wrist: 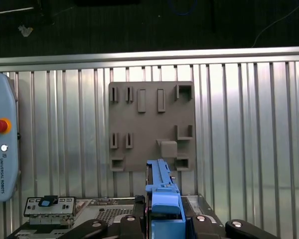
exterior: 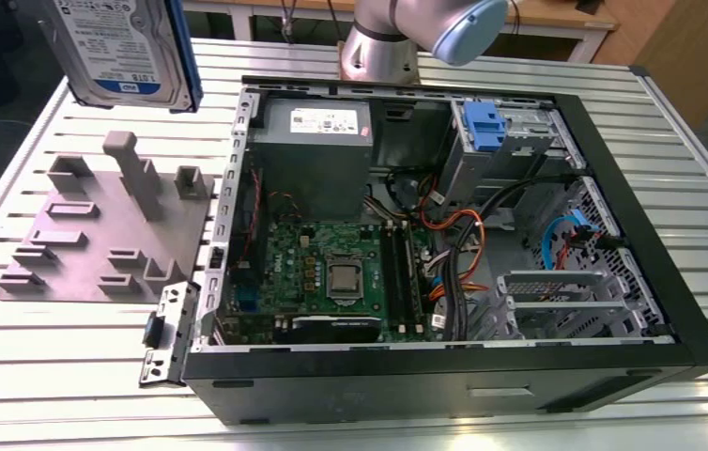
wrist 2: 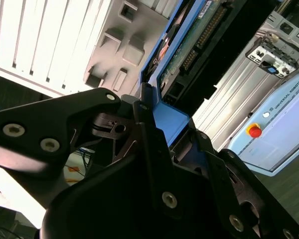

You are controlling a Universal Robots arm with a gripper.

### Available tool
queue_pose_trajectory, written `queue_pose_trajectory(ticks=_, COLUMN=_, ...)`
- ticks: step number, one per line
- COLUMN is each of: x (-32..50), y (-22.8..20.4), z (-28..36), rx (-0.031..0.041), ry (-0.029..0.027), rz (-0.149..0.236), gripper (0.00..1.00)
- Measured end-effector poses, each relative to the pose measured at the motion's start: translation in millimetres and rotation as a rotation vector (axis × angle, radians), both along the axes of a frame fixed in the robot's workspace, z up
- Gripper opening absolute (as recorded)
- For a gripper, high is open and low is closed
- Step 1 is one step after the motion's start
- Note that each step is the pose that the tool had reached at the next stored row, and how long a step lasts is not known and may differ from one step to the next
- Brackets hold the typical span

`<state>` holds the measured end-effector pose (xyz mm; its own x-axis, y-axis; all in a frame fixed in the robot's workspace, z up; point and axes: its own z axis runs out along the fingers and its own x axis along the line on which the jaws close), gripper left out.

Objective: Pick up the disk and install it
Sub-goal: 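Pick up the disk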

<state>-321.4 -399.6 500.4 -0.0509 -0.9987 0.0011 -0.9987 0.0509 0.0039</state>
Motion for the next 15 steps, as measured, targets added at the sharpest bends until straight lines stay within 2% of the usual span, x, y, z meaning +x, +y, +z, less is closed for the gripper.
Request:
queue_pose_trajectory(ticks=6, x=2.6, y=-2.0, z=0.0, rx=0.0000, ry=0.0000, rz=0.000, gripper=0.36)
queue_pose_trajectory(ticks=9, x=2.7, y=-5.9, z=0.0, rx=0.0000, ry=0.0000, rz=0.000, gripper=0.36)
queue_pose_trajectory(ticks=15, x=2.7, y=-16.6, z=0.0, rx=0.0000, ry=0.0000, rz=0.000, gripper=0.36)
